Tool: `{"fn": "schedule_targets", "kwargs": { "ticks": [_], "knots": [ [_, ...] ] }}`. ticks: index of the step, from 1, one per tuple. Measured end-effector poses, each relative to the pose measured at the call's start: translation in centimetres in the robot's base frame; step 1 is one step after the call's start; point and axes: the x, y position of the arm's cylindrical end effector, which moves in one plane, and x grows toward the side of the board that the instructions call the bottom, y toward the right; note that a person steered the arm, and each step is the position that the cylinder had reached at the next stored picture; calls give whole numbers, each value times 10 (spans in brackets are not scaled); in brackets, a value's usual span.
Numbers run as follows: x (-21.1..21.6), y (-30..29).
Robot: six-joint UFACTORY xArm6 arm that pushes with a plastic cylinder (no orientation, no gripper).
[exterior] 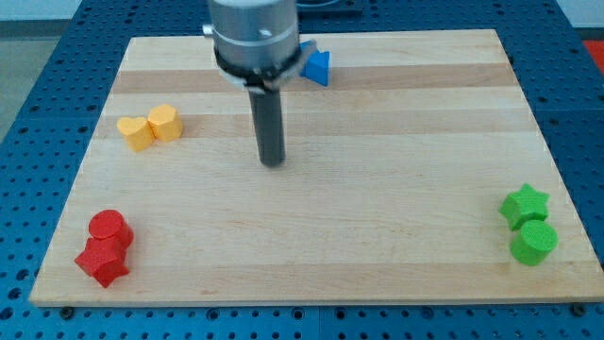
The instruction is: Move blue cube towards the top right
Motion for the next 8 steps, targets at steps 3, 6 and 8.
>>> {"fn": "schedule_targets", "kwargs": {
  "ticks": [3,6,8],
  "knots": [
    [-196,-20],
    [-189,91],
    [-183,171]
  ]
}}
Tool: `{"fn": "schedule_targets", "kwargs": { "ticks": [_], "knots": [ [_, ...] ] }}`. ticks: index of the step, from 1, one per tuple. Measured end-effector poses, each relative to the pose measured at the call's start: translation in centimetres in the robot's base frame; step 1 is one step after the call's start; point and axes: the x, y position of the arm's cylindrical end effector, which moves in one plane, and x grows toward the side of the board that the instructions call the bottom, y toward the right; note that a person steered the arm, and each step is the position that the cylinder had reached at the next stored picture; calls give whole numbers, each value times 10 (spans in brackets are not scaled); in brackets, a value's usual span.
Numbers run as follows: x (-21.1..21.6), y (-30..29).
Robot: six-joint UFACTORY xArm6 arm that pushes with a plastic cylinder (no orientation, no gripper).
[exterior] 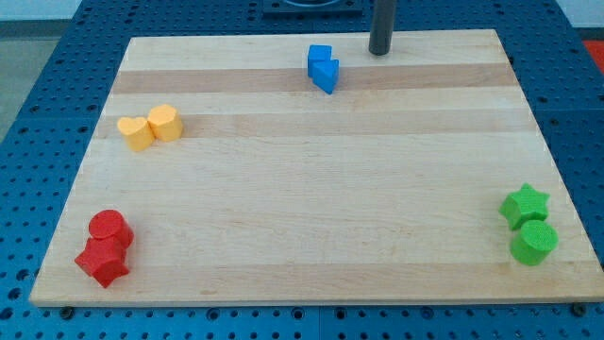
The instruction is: Move blue cube towards the top right
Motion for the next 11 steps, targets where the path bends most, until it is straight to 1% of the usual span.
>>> {"fn": "schedule_targets", "kwargs": {
  "ticks": [1,2,3,4,5,6,7,8,9,10,11],
  "knots": [
    [-14,-4],
    [-35,-41],
    [-40,-85],
    [-40,-135],
    [-35,-170],
    [-6,-168],
    [-6,-168],
    [9,-153],
    [9,-147],
    [9,-125],
    [10,-85]
  ]
}}
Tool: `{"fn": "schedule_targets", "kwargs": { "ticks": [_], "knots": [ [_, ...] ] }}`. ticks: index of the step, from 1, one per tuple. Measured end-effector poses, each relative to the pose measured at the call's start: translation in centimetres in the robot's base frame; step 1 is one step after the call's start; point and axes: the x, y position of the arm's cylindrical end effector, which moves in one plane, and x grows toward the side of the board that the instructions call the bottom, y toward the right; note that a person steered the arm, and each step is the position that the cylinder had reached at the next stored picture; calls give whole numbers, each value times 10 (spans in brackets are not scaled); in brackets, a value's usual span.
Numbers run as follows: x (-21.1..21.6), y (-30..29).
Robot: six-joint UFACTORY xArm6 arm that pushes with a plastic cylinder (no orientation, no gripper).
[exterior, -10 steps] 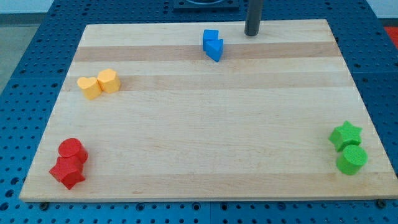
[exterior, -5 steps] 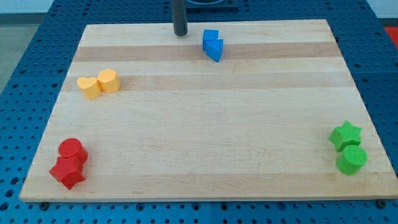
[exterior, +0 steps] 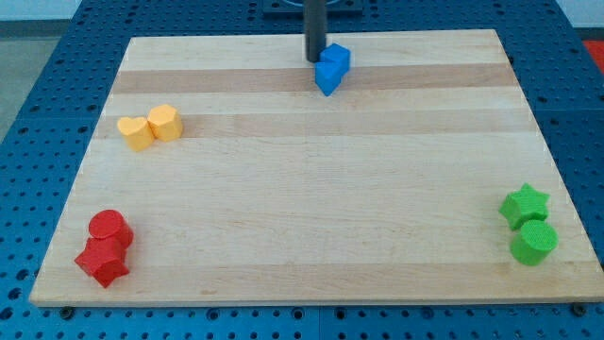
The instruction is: Move blue cube towards the top right
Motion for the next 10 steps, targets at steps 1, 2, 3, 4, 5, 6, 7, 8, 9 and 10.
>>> {"fn": "schedule_targets", "kwargs": {
  "ticks": [1,2,3,4,5,6,7,8,9,10],
  "knots": [
    [3,48],
    [3,98],
    [3,147],
    [2,145],
    [0,99],
    [0,50],
    [0,12],
    [41,14],
    [59,17],
    [58,26]
  ]
}}
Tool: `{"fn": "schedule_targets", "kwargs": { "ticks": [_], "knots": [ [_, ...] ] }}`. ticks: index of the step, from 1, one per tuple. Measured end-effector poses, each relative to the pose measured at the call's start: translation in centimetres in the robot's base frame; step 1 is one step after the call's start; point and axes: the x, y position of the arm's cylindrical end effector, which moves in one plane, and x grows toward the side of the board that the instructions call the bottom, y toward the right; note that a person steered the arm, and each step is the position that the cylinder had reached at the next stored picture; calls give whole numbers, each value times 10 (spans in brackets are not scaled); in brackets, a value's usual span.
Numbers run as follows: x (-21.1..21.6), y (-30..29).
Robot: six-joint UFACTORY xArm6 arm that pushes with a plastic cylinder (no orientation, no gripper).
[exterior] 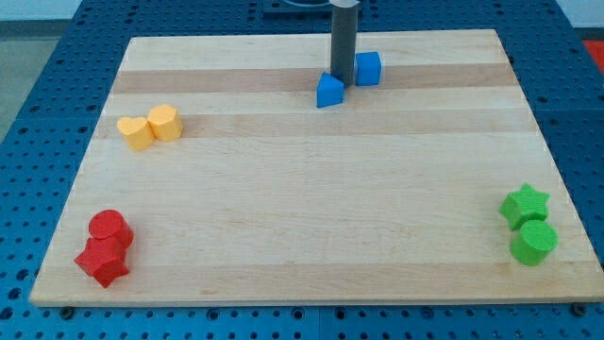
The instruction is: Move blue cube towards the top right
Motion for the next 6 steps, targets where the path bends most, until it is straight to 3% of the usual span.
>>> {"fn": "schedule_targets", "kwargs": {
  "ticks": [3,6],
  "knots": [
    [-6,117],
    [22,30]
  ]
}}
